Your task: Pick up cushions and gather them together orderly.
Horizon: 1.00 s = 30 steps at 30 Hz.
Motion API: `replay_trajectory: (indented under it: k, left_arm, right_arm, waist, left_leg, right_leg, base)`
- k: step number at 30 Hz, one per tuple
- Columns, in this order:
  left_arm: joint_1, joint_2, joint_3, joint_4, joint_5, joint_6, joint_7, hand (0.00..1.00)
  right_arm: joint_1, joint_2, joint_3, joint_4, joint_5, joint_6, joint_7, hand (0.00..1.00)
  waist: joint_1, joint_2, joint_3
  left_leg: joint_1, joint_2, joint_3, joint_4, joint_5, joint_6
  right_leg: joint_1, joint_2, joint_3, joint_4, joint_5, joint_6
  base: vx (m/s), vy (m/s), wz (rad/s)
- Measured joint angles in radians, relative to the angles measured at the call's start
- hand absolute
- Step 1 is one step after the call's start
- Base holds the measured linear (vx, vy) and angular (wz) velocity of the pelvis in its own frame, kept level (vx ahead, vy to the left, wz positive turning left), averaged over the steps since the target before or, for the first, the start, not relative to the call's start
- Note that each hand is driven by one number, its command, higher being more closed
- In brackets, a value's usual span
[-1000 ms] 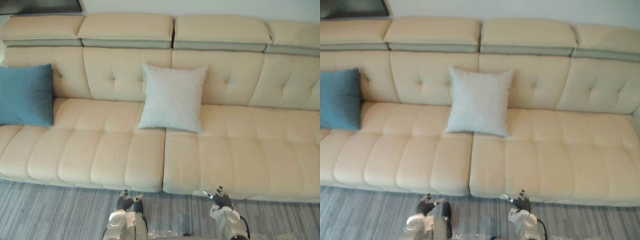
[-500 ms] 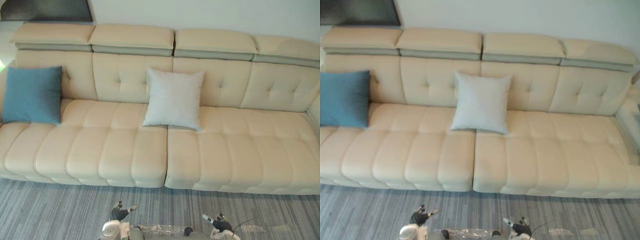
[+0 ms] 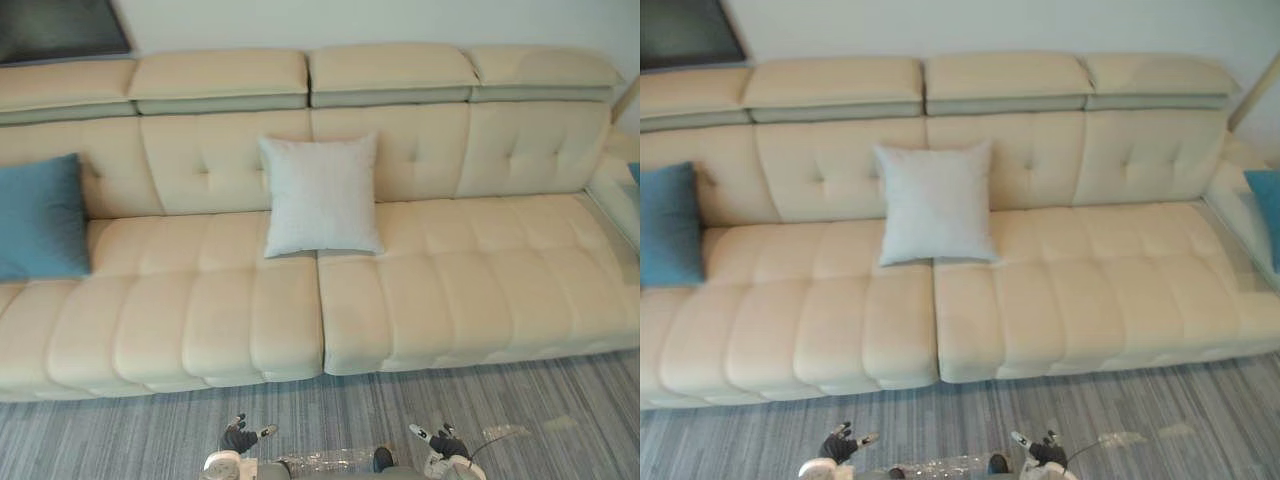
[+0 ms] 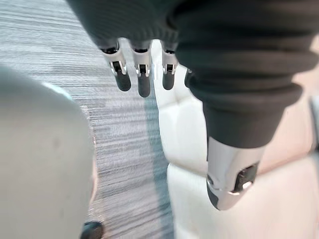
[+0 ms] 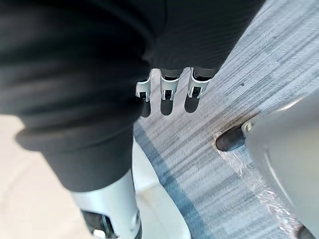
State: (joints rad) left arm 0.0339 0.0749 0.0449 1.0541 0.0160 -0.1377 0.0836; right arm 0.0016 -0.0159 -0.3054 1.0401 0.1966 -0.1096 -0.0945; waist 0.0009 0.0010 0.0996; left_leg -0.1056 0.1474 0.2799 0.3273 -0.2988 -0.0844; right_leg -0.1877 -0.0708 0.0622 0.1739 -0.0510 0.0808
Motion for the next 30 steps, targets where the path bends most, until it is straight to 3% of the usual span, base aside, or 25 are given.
replay_trajectory:
  k: [2, 5, 7, 8, 9, 10, 11, 12, 14, 15, 16, 17, 18, 19, 20, 22, 24, 25, 26, 27, 28, 30]
  left_arm:
    - [-0.038, -0.004, -0.022, -0.001, 0.000, 0.000, 0.000, 0.00]
    - [-0.063, -0.004, -0.043, -0.007, 0.002, -0.001, -0.001, 0.00]
    - [-0.089, -0.001, -0.048, -0.026, 0.004, -0.004, 0.000, 0.00]
    - [-0.102, -0.001, -0.059, -0.027, 0.005, -0.005, 0.000, 0.00]
    - [-0.126, 0.012, -0.086, -0.031, 0.012, -0.008, 0.000, 0.00]
    - [-0.145, 0.027, -0.108, -0.031, 0.022, -0.009, 0.001, 0.00]
    - [-0.148, 0.034, -0.112, -0.031, 0.023, -0.009, 0.001, 0.00]
    - [-0.140, 0.044, -0.109, -0.030, 0.023, -0.009, 0.002, 0.00]
    - [-0.123, 0.045, -0.108, -0.029, 0.032, -0.009, 0.001, 0.00]
    - [-0.116, 0.042, -0.101, -0.029, 0.042, -0.006, 0.001, 0.00]
    - [-0.107, 0.039, -0.091, -0.029, 0.042, -0.005, 0.001, 0.00]
    - [-0.083, 0.034, -0.072, -0.029, 0.043, -0.002, 0.000, 0.00]
    - [-0.066, 0.031, -0.073, -0.030, 0.043, -0.002, 0.000, 0.00]
    - [-0.054, 0.025, -0.075, -0.031, 0.045, -0.003, -0.001, 0.00]
    - [-0.053, 0.026, -0.083, -0.032, 0.046, -0.003, -0.001, 0.00]
    - [-0.055, 0.029, -0.093, -0.054, 0.040, -0.004, -0.001, 0.00]
    - [-0.065, 0.026, -0.102, -0.079, 0.040, -0.004, 0.001, 0.00]
    - [-0.071, 0.015, -0.102, -0.083, 0.040, -0.004, 0.001, 0.00]
    - [-0.075, 0.005, -0.101, -0.084, 0.040, -0.004, 0.001, 0.00]
    - [-0.073, -0.001, -0.101, -0.084, 0.040, -0.003, 0.001, 0.00]
    - [-0.070, 0.003, -0.100, -0.075, 0.039, -0.001, 0.000, 0.00]
    - [-0.066, -0.006, -0.102, -0.071, 0.039, 0.002, 0.000, 0.00]
  right_arm:
    - [-0.022, -0.024, 0.020, -0.002, -0.001, 0.001, 0.000, 0.00]
    - [-0.024, -0.058, 0.046, -0.002, -0.004, 0.002, -0.003, 0.00]
    - [-0.028, -0.073, 0.062, -0.003, -0.019, 0.002, -0.005, 0.00]
    - [-0.035, -0.077, 0.066, -0.003, -0.032, 0.002, -0.005, 0.00]
    - [-0.033, -0.077, 0.073, -0.003, -0.042, 0.004, -0.005, 0.00]
    - [-0.024, -0.070, 0.074, -0.002, -0.043, 0.007, -0.004, 0.00]
    - [-0.020, -0.066, 0.078, -0.002, -0.043, 0.009, -0.004, 0.00]
    - [-0.018, -0.061, 0.087, -0.002, -0.044, 0.012, -0.003, 0.00]
    - [-0.017, -0.063, 0.087, -0.001, -0.044, 0.012, -0.003, 0.00]
    - [-0.018, -0.065, 0.087, -0.001, -0.044, 0.012, -0.002, 0.00]
    - [-0.015, -0.065, 0.088, 0.001, -0.044, 0.012, -0.002, 0.00]
    - [-0.008, -0.068, 0.107, 0.001, -0.043, 0.012, -0.003, 0.00]
    - [-0.004, -0.073, 0.120, 0.001, -0.042, 0.010, -0.003, 0.00]
    - [-0.006, -0.073, 0.123, 0.002, -0.041, 0.009, -0.003, 0.00]
    - [-0.015, -0.080, 0.121, 0.008, -0.040, 0.009, -0.005, 0.00]
    - [-0.033, -0.090, 0.121, 0.020, -0.039, 0.009, -0.006, 0.00]
    - [-0.054, -0.095, 0.110, 0.020, -0.038, 0.008, -0.012, 0.00]
    - [-0.061, -0.098, 0.100, 0.020, -0.038, 0.008, -0.019, 0.00]
    - [-0.076, -0.098, 0.090, 0.026, -0.039, 0.007, -0.024, 0.00]
    - [-0.083, -0.099, 0.084, 0.035, -0.040, 0.007, -0.025, 0.00]
    - [-0.091, -0.084, 0.080, 0.040, -0.041, 0.009, -0.028, 0.00]
    - [-0.086, -0.080, 0.055, 0.025, -0.045, 0.009, -0.028, 0.00]
  waist:
    - [-0.003, 0.021, 0.024]
    - [-0.004, 0.053, 0.040]
    - [-0.011, 0.074, 0.046]
    - [-0.011, 0.079, 0.051]
    - [-0.024, 0.077, 0.057]
    - [-0.028, 0.059, 0.054]
    - [-0.026, 0.052, 0.052]
    - [-0.025, 0.027, 0.041]
    - [-0.029, 0.028, 0.034]
    - [-0.034, 0.036, 0.038]
    - [-0.032, 0.042, 0.041]
    - [-0.029, 0.045, 0.045]
    - [-0.018, 0.043, 0.055]
    - [-0.004, 0.036, 0.072]
    - [0.014, 0.024, 0.084]
    - [0.033, 0.014, 0.096]
    - [0.041, 0.024, 0.111]
    - [0.042, 0.026, 0.112]
    - [0.053, 0.038, 0.110]
    - [0.062, 0.044, 0.110]
    - [0.071, 0.027, 0.115]
    - [0.074, 0.023, 0.112]
  left_leg:
    - [0.004, 0.026, 0.076, 0.008, 0.003, 0.006]
    - [0.066, 0.051, 0.150, 0.012, 0.004, 0.007]
    - [0.099, 0.072, 0.164, 0.039, 0.005, 0.006]
    - [0.119, 0.075, 0.173, 0.024, 0.007, 0.009]
    - [0.147, 0.066, 0.189, -0.002, 0.008, 0.007]
    - [0.168, 0.054, 0.215, -0.020, 0.006, 0.002]
    - [0.182, 0.045, 0.230, -0.031, 0.008, -0.019]
    - [0.214, 0.038, 0.244, -0.049, 0.005, -0.047]
    - [0.205, 0.074, 0.257, 0.001, 0.020, -0.080]
    - [0.158, 0.135, 0.239, 0.137, 0.030, -0.087]
    - [0.118, 0.186, 0.212, 0.275, 0.058, -0.027]
    - [0.038, 0.250, 0.137, 0.492, 0.168, 0.168]
    - [-0.013, 0.253, 0.037, 0.620, 0.228, 0.220]
    - [-0.058, 0.220, -0.059, 0.726, 0.163, 0.170]
    - [-0.137, 0.141, -0.161, 0.801, 0.102, 0.123]
    - [-0.241, 0.040, -0.238, 0.782, 0.045, 0.088]
    - [-0.283, -0.031, -0.255, 0.618, 0.013, 0.064]
    - [-0.275, -0.087, -0.281, 0.429, 0.008, 0.052]
    - [-0.235, -0.147, -0.354, 0.220, 0.041, 0.025]
    - [-0.210, -0.165, -0.392, 0.121, 0.084, 0.031]
    - [-0.177, -0.180, -0.393, 0.102, 0.127, 0.073]
    - [-0.150, -0.189, -0.366, 0.111, 0.110, 0.093]
  right_leg:
    - [-0.054, 0.009, -0.148, 0.017, 0.035, -0.053]
    - [-0.055, 0.021, -0.281, 0.022, 0.072, -0.106]
    - [-0.061, 0.027, -0.337, 0.058, 0.084, -0.118]
    - [-0.078, 0.023, -0.352, 0.087, 0.071, -0.102]
    - [-0.106, -0.004, -0.405, 0.153, 0.004, -0.076]
    - [-0.136, -0.047, -0.468, 0.188, -0.011, -0.081]
    - [-0.151, -0.062, -0.484, 0.193, -0.003, -0.091]
    - [-0.162, -0.072, -0.486, 0.212, -0.019, -0.107]
    - [-0.156, -0.039, -0.483, 0.220, -0.066, -0.137]
    - [-0.129, 0.008, -0.487, 0.192, -0.079, -0.153]
    - [-0.097, 0.049, -0.485, 0.168, -0.095, -0.169]
    - [-0.035, 0.096, -0.463, 0.134, -0.109, -0.188]
    - [0.020, 0.118, -0.428, 0.109, -0.118, -0.204]
    - [0.068, 0.135, -0.385, 0.098, -0.127, -0.218]
    - [0.113, 0.143, -0.337, 0.078, -0.134, -0.228]
    - [0.172, 0.150, -0.270, 0.029, -0.134, -0.228]
    - [0.223, 0.153, -0.217, -0.009, -0.135, -0.226]
    - [0.225, 0.151, -0.184, -0.012, -0.137, -0.221]
    - [0.223, 0.148, -0.145, -0.011, -0.145, -0.207]
    - [0.224, 0.155, -0.124, -0.009, -0.150, -0.199]
    - [0.226, 0.145, -0.084, 0.005, -0.167, -0.170]
    - [0.226, 0.125, -0.066, 0.058, -0.190, -0.131]
  base:
    - [0.10, 0.010, -1.19]
    - [0.12, -0.003, -1.24]
    - [0.11, -0.027, -1.01]
    - [0.09, -0.027, -0.60]
    - [0.07, -0.026, -0.37]
    - [0.09, -0.053, -0.31]
    - [0.15, -0.135, -0.49]
    - [0.24, -0.223, -0.60]
    - [0.30, -0.278, -0.52]
    - [0.34, -0.305, -0.40]
    - [0.42, -0.360, -0.65]
    - [0.36, -0.274, -0.82]
    - [0.36, -0.180, -1.05]
    - [0.35, -0.100, -1.27]
    - [0.35, -0.083, -1.15]
    - [0.35, -0.062, -1.13]
    - [0.37, 0.018, -0.87]
    - [0.38, 0.117, -0.75]
    - [0.37, 0.138, -0.91]
    - [0.32, 0.121, -0.99]
    - [0.32, 0.084, -0.69]
    - [0.32, 0.077, -0.43]
